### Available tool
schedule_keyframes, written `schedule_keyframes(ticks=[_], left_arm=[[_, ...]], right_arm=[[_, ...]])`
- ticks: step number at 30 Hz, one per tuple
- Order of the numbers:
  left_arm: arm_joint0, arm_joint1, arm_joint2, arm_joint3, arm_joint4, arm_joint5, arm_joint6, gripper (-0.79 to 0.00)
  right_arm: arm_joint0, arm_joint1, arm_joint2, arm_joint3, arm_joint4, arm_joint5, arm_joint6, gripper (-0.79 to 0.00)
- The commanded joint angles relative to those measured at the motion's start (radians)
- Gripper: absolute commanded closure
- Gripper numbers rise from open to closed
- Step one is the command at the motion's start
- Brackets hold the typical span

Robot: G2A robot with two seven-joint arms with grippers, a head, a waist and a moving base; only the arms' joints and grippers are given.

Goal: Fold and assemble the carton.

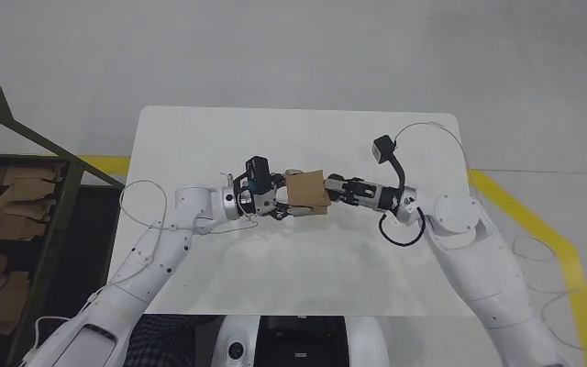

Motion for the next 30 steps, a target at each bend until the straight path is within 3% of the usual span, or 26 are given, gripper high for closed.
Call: schedule_keyframes(ticks=[1, 2, 3, 11, 30], left_arm=[[-0.001, 0.0, 0.0, 0.003, -0.002, -0.001, 0.0, -0.363], [-0.002, -0.001, -0.001, 0.005, -0.005, -0.001, 0.001, -0.363], [-0.002, -0.001, -0.002, 0.007, -0.006, -0.001, 0.001, -0.363], [-0.005, -0.002, -0.012, 0.029, -0.034, -0.01, 0.007, -0.363], [-0.006, -0.004, -0.029, 0.039, -0.06, -0.012, 0.005, -0.363]], right_arm=[[0.001, -0.001, -0.003, -0.001, 0.004, -0.003, 0.005, -0.034], [0.001, -0.001, -0.002, -0.001, 0.005, -0.004, 0.006, -0.108], [0.0, -0.001, 0.0, -0.001, 0.008, -0.006, 0.006, -0.132], [-0.029, 0.006, 0.034, -0.015, 0.032, -0.025, 0.01, -0.271], [-0.071, 0.015, 0.059, -0.045, 0.028, -0.037, 0.027, -0.099]])
